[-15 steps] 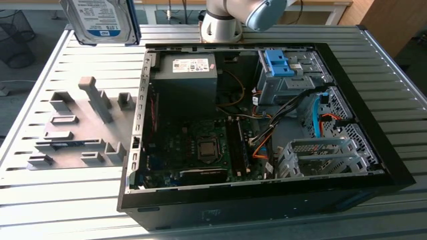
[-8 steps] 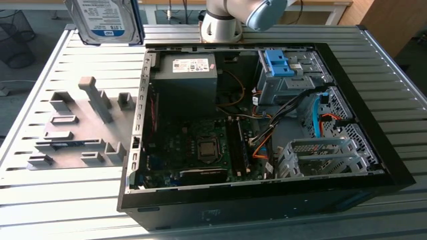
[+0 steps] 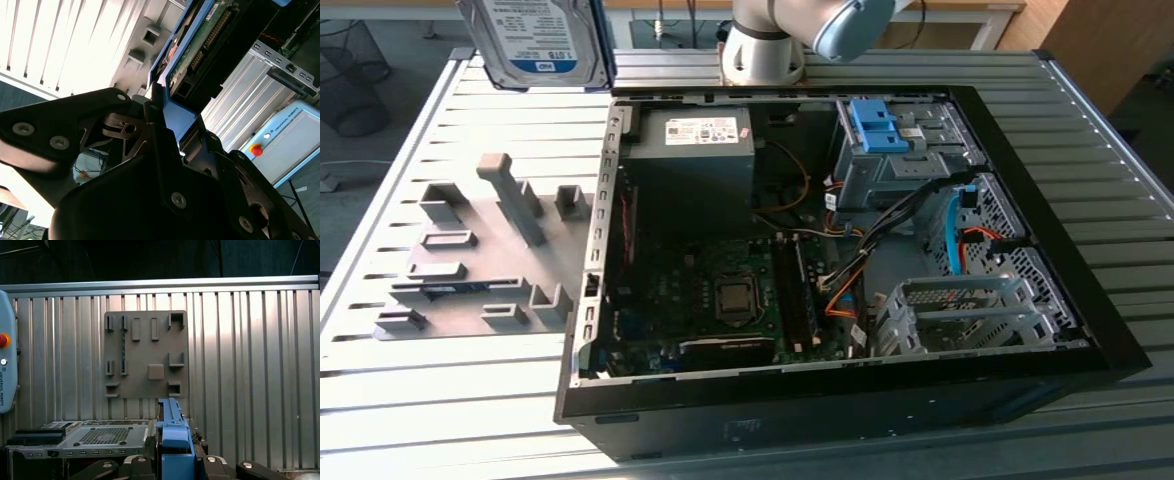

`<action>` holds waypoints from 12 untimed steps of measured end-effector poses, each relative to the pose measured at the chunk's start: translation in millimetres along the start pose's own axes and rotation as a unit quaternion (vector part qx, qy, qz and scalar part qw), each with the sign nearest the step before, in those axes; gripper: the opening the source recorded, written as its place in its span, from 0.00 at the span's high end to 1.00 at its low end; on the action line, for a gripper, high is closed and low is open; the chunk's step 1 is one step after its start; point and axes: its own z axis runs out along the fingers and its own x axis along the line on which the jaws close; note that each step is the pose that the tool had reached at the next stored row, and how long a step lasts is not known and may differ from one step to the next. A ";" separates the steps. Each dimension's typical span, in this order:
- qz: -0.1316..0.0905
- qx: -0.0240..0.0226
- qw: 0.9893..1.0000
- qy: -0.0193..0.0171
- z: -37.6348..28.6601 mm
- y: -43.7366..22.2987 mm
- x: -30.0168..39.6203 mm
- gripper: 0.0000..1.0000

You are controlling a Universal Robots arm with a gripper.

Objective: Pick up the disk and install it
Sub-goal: 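Pick up the disk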

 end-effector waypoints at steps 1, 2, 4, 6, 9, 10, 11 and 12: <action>0.000 0.000 1.000 0.000 0.0 -1.1 0.0 0.64; 0.000 0.000 1.000 0.000 0.0 -2.2 -0.1 0.64; 0.000 0.000 1.000 0.000 0.0 -4.4 -0.2 0.64; 0.000 0.000 1.000 0.000 0.0 -6.5 -0.3 0.64; 0.000 0.000 1.000 0.000 0.0 -9.0 -0.4 0.64; 0.000 0.000 1.000 0.000 0.0 -9.7 -0.4 0.64; 0.000 0.000 1.000 0.000 0.0 -10.5 -0.5 0.64; 0.000 0.000 1.000 0.000 0.0 -11.4 -0.5 0.64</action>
